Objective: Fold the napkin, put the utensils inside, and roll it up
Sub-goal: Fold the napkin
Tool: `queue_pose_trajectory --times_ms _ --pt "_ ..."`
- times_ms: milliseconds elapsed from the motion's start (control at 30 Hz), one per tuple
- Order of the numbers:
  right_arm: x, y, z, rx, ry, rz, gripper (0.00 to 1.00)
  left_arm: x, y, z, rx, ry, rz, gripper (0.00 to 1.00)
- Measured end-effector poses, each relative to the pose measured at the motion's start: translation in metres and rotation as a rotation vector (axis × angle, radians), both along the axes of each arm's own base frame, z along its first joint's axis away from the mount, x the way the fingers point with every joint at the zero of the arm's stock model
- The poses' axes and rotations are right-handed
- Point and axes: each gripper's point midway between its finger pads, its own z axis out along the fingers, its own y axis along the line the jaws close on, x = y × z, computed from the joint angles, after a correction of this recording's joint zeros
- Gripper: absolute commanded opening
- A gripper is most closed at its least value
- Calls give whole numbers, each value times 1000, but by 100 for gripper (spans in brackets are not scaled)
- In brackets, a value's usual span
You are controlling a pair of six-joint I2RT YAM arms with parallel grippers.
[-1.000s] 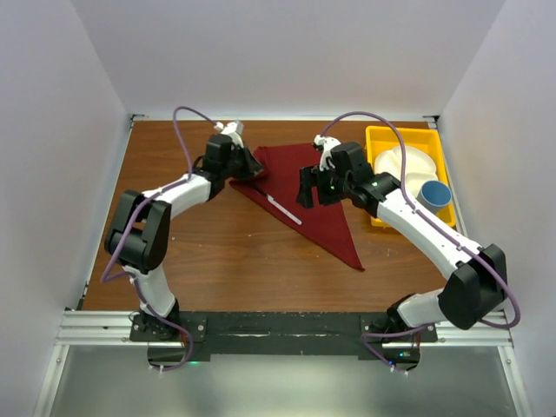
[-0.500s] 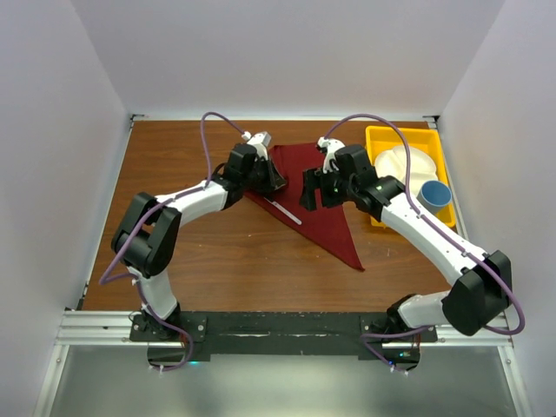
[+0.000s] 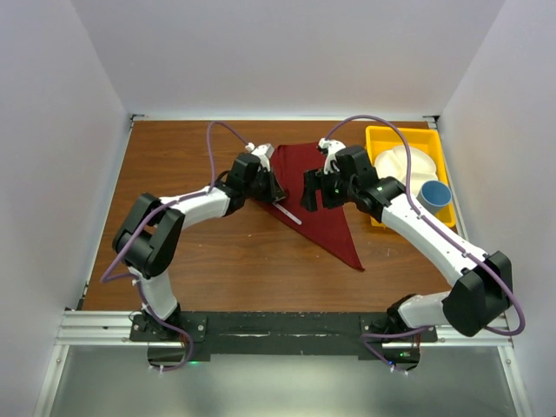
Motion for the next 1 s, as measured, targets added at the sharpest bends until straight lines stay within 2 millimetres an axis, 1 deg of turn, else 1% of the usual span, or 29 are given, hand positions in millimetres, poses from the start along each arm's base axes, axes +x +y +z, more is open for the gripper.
queue_pose_trajectory --times_ms 333,467,533,633,700,733,767,800,933,1000 --pt "0 0 0 1 0 0 82 -13 6 -18 22 45 -8 5" --pt "0 0 -1 0 2 0 82 -18 8 -24 30 63 -11 8" --pt "-1 0 -1 2 2 2 83 -19 8 -25 30 65 -13 9" --pt "-1 0 -1 2 3 2 83 -20 7 -25 26 67 -19 12" --pt "-1 0 -2 1 5 2 83 -20 6 -24 23 69 -25 20" --pt "-1 0 -3 0 7 2 83 -21 6 -24 20 70 -29 33" --pt "-2 0 -3 -1 8 1 83 -22 5 -24 17 70 -32 38" --pt "-2 0 -4 -1 11 0 83 -22 4 -23 10 73 -36 47" --pt "1 2 -11 -1 33 -8 83 -27 1 -21 -10 76 -58 63" --pt "4 4 -23 -3 67 -16 83 -29 4 -13 -20 65 -54 64"
